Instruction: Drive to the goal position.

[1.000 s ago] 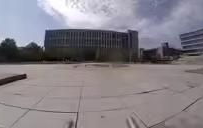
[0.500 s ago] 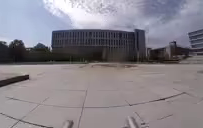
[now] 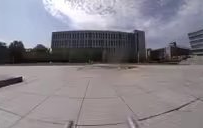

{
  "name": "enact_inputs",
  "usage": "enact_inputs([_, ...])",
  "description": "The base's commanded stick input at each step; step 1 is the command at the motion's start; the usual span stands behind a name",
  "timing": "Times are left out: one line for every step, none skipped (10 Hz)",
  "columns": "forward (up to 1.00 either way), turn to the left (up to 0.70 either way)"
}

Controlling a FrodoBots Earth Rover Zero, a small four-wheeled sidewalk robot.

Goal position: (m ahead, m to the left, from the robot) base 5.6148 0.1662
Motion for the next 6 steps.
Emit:
enact_inputs([0.70,0.03])
enact_inputs([0.70,0.02])
enact_inputs([0.70,0.03])
enact_inputs([0.70,0.02])
enact_inputs([0.70,0.03])
enact_inputs([0.70,0.02])
